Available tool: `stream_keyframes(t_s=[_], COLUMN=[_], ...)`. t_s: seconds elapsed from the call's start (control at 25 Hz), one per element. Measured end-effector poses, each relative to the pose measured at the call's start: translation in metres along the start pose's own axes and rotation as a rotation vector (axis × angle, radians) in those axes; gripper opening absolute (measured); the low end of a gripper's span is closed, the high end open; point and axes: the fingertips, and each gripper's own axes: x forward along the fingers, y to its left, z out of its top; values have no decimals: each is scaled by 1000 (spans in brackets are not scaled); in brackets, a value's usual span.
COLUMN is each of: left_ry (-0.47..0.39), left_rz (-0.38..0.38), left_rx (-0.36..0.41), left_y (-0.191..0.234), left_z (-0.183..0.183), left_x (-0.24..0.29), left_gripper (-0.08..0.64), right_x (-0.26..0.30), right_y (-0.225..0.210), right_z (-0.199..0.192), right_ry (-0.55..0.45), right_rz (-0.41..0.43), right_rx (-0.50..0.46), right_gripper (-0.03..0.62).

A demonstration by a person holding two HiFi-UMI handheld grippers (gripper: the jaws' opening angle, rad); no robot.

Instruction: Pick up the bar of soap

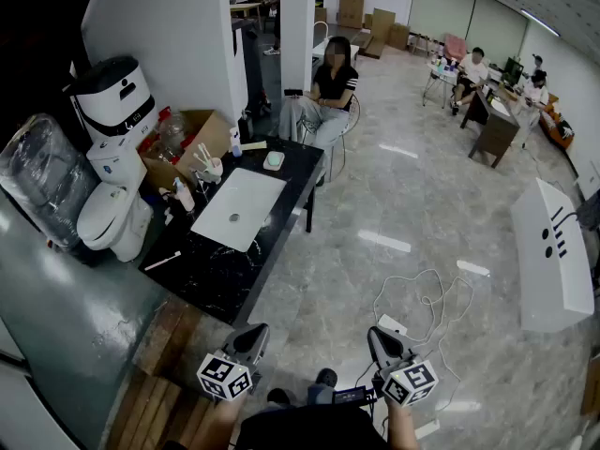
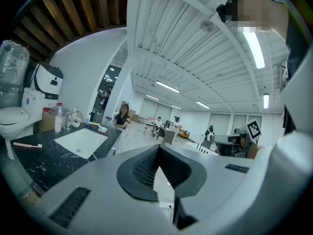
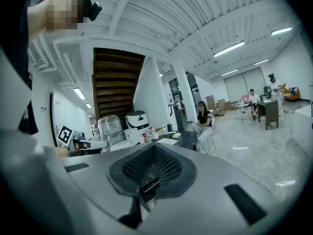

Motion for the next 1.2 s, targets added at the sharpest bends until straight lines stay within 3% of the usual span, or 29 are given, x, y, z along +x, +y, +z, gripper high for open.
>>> stream_keyframes(t_s=[0.64,1.2], left_ry=[41,53], left_rz=[25,52], left_rx=[26,46], left_y=[-16,-50], left_z=[-3,-4], left_x=[53,114], left_gripper=[9,9], right_x=[11,-4], right_y=[-57,-143], right_z=[0,0], right_ry=[6,9], right_rz=[43,50], right_rx=[15,38], right_gripper=[6,6])
